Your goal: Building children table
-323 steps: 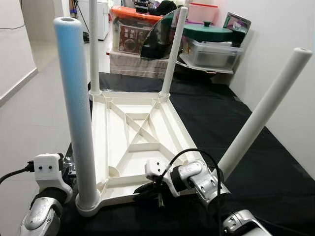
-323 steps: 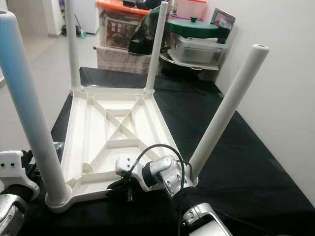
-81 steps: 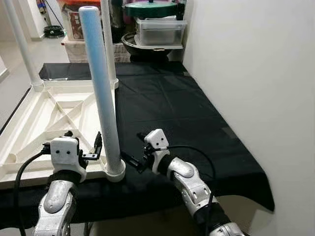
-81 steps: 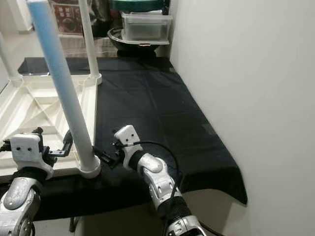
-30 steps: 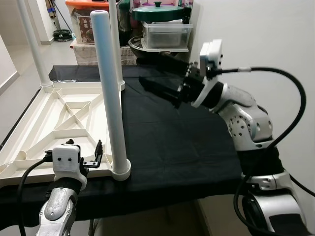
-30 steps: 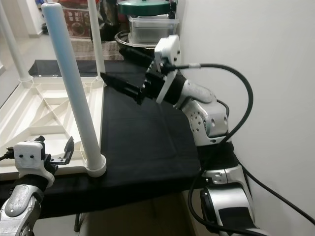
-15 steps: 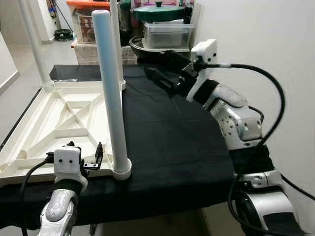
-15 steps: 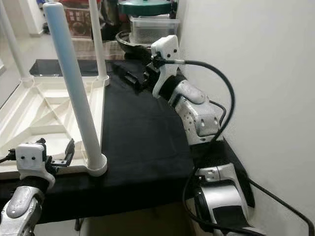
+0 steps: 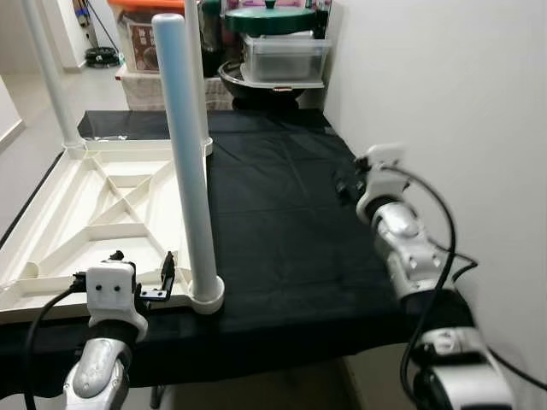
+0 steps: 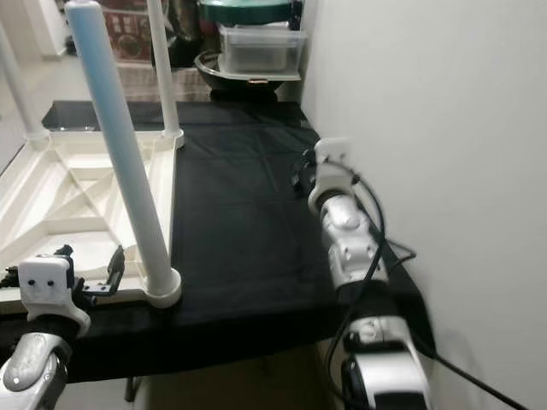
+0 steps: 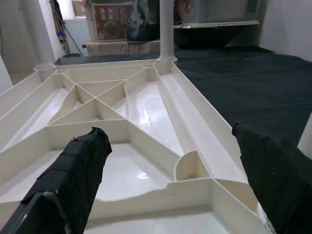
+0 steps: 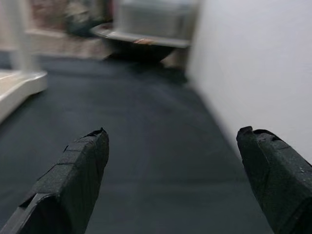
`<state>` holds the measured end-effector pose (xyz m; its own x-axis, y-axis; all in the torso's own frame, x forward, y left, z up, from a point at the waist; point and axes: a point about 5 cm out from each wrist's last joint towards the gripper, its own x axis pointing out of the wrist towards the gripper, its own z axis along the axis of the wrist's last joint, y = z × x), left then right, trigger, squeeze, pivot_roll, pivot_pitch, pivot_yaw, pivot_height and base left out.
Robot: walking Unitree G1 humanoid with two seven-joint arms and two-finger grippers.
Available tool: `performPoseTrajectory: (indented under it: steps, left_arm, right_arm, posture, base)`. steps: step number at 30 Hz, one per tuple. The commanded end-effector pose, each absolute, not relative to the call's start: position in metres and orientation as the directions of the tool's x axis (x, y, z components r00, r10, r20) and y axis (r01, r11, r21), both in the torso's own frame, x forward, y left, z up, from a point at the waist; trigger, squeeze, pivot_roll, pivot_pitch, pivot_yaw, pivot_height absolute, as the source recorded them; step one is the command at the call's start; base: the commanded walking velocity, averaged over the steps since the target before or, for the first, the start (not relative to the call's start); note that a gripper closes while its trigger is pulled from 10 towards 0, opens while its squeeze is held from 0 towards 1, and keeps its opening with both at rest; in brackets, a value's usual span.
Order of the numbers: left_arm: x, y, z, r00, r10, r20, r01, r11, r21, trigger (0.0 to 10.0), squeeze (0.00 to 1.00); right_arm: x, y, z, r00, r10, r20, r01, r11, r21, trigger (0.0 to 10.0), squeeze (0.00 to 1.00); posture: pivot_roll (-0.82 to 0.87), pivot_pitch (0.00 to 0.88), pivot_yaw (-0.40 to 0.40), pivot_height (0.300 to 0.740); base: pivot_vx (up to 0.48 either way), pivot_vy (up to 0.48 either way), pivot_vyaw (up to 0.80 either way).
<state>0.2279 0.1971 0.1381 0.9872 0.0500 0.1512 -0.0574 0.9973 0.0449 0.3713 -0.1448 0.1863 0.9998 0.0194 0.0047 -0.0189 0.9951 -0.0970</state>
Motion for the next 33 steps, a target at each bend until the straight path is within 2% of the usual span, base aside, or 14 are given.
performPoseTrajectory:
  steps: [1, 4, 9, 23, 28, 31, 32, 33]
  left_arm:
    - [0.226, 0.197, 0.140, 0.987, 0.053, 0.155, -0.060, 0.997, 0.039, 10.0, 0.00]
    - [0.226, 0.197, 0.141, 0.986, 0.054, 0.160, -0.062, 0.997, 0.041, 10.0, 0.00]
    - [0.226, 0.197, 0.142, 0.985, 0.052, 0.163, -0.060, 0.997, 0.044, 10.0, 0.00]
    - [0.226, 0.194, 0.140, 0.986, 0.051, 0.158, -0.059, 0.997, 0.047, 10.0, 0.00]
    - [0.226, 0.194, 0.139, 0.986, 0.051, 0.157, -0.059, 0.997, 0.047, 10.0, 0.00]
    - [0.226, 0.194, 0.139, 0.987, 0.049, 0.155, -0.057, 0.997, 0.049, 10.0, 0.00]
    - [0.226, 0.194, 0.138, 0.987, 0.047, 0.154, -0.055, 0.997, 0.050, 10.0, 0.00]
    - [0.226, 0.194, 0.138, 0.987, 0.047, 0.154, -0.055, 0.997, 0.050, 10.0, 0.00]
  right_arm:
    - [0.368, -0.131, 0.184, 0.999, 0.033, 0.012, -0.032, 0.995, -0.100, 10.0, 0.00]
    - [0.364, -0.118, 0.175, 0.999, 0.040, -0.005, -0.040, 0.996, -0.080, 10.0, 0.00]
    - [0.366, -0.116, 0.174, 1.000, 0.018, -0.006, -0.018, 0.997, -0.072, 10.0, 0.00]
    - [0.366, -0.147, 0.179, 0.982, -0.187, 0.011, 0.187, 0.980, -0.063, 10.0, 0.00]
    - [0.366, -0.149, 0.185, 0.986, -0.165, 0.036, 0.166, 0.985, -0.049, 10.0, 0.00]
    - [0.370, -0.170, 0.204, 0.983, -0.160, 0.094, 0.162, 0.987, -0.020, 10.0, 0.00]
    - [0.372, -0.174, 0.220, 0.987, -0.086, 0.139, 0.084, 0.996, 0.022, 10.0, 0.00]
    - [0.372, -0.174, 0.220, 0.987, -0.086, 0.139, 0.084, 0.996, 0.022, 10.0, 0.00]
  posture:
    - [0.04, 0.000, -0.099, 0.740]
    - [0.04, 0.000, -0.098, 0.740]
    - [0.04, 0.000, -0.098, 0.740]
    - [0.02, 0.000, -0.099, 0.740]
    - [0.02, 0.000, -0.099, 0.740]
    - [0.01, 0.000, -0.090, 0.740]
    - [0.00, 0.000, -0.082, 0.740]
    - [0.00, 0.000, -0.082, 0.740]
  base:
    - [0.000, 0.360, 0.00]
    - [0.000, 0.361, 0.00]
    - [0.000, 0.370, 0.00]
    - [0.000, 0.020, 0.00]
    - [0.000, 0.000, 0.00]
    - [0.000, 0.000, 0.00]
    - [0.000, 0.000, 0.00]
    - [0.000, 0.000, 0.00]
